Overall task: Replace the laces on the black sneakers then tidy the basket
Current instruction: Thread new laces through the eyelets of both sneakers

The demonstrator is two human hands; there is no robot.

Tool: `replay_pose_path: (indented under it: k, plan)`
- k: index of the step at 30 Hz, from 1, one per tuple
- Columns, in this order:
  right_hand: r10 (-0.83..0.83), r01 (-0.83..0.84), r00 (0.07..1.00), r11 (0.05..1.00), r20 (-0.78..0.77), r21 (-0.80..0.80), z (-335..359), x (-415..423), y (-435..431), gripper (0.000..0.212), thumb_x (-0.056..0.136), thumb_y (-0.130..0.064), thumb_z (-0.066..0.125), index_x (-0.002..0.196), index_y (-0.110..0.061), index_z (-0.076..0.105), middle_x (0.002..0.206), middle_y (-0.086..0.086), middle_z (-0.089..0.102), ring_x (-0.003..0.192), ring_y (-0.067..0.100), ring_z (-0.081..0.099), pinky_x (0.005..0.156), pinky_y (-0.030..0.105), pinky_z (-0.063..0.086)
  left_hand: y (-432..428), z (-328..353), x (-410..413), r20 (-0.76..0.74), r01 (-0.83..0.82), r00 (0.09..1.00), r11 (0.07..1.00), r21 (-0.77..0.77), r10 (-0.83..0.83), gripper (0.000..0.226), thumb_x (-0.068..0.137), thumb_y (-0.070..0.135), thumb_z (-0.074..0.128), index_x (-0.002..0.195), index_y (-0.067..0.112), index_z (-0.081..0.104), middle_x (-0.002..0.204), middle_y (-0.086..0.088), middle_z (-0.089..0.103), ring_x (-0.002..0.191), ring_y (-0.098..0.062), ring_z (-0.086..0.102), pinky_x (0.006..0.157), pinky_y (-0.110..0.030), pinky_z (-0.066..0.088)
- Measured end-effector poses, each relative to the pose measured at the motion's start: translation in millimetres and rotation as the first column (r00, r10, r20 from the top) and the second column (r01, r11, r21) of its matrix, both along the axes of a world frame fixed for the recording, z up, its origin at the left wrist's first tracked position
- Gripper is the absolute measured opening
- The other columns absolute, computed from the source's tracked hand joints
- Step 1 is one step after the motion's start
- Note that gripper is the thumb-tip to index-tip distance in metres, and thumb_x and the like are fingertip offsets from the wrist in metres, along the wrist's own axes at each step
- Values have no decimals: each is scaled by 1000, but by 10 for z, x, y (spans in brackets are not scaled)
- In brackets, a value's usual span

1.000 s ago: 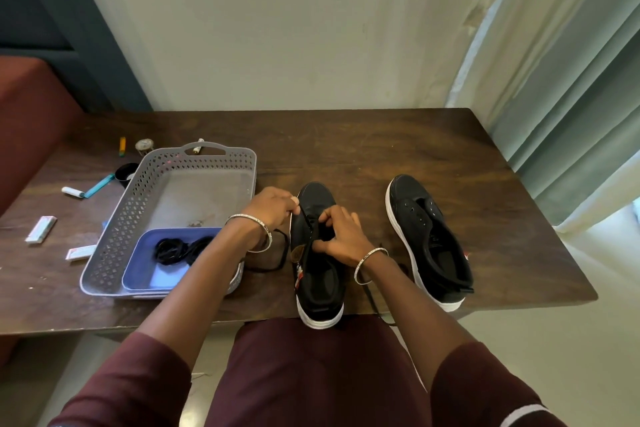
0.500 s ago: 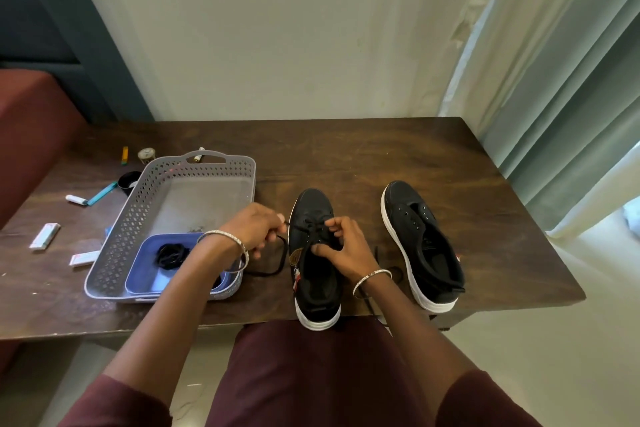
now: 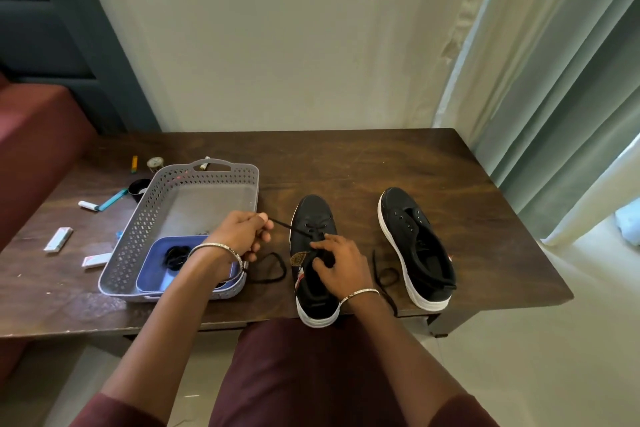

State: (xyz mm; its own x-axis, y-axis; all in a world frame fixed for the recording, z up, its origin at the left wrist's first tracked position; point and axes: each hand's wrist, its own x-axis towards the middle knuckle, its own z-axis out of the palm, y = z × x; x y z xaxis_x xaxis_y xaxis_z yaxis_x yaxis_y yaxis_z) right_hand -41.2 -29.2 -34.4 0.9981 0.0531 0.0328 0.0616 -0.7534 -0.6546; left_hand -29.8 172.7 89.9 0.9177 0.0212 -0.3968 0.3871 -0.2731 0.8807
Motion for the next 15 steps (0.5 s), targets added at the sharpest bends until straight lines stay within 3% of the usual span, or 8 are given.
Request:
replay_pose_path:
  k: [2,4,7,9,12,15]
  plan:
    - [29,-27,999,997,-24,70,11,2,-37,37,86,-33,61,122,-38,67,140,-5,55,131,15,46,106,44,41,40,57,-77,6,15,1000,1000,-21,-15,30,106,20,44,84,8,61,64,-3,55,44,-9,41,35,-20,37]
    - [42,-33,999,967,-30,254,4,-37,-81,37,87,-29,59,123,-36,66,132,-7,60,125,12,51,106,41,41,48,94,-217,-12,52,999,998,-38,-52,30,106,20,43,85,6,60,65,-5,57,45,-11,44,37,-22,40]
    - [-107,118,993,903,-49,413,-18,-92,-155,29,93,-19,54,121,-25,60,116,-4,65,111,12,59,98,34,46,9,-2,-442,-74,90,993,994,-58,-94,31,106,17,42,84,4,59,64,-9,59,47,-15,50,42,-24,47]
    - [-189,213,976,935,-110,284,-84,-93,-211,26,96,-14,54,122,-16,57,118,5,63,113,21,58,96,35,45,4,-133,-556,-80,93,992,995,-25,-95,33,106,16,43,80,4,60,60,-6,61,47,-14,54,47,-24,48]
    - [-186,228,941,966,-281,123,-177,-84,-261,28,98,-20,54,124,-14,58,116,13,66,113,32,59,94,39,46,38,-341,-647,21,72,997,978,193,-78,34,104,16,47,76,8,64,60,-1,66,50,-11,60,54,-20,48]
    - [-153,155,950,988,-271,-12,-153,-103,-280,21,99,-25,52,104,-13,68,112,13,67,110,34,59,91,43,47,87,-471,-679,124,11,990,929,371,-61,31,102,20,51,76,15,67,69,3,72,67,-13,68,75,-32,55]
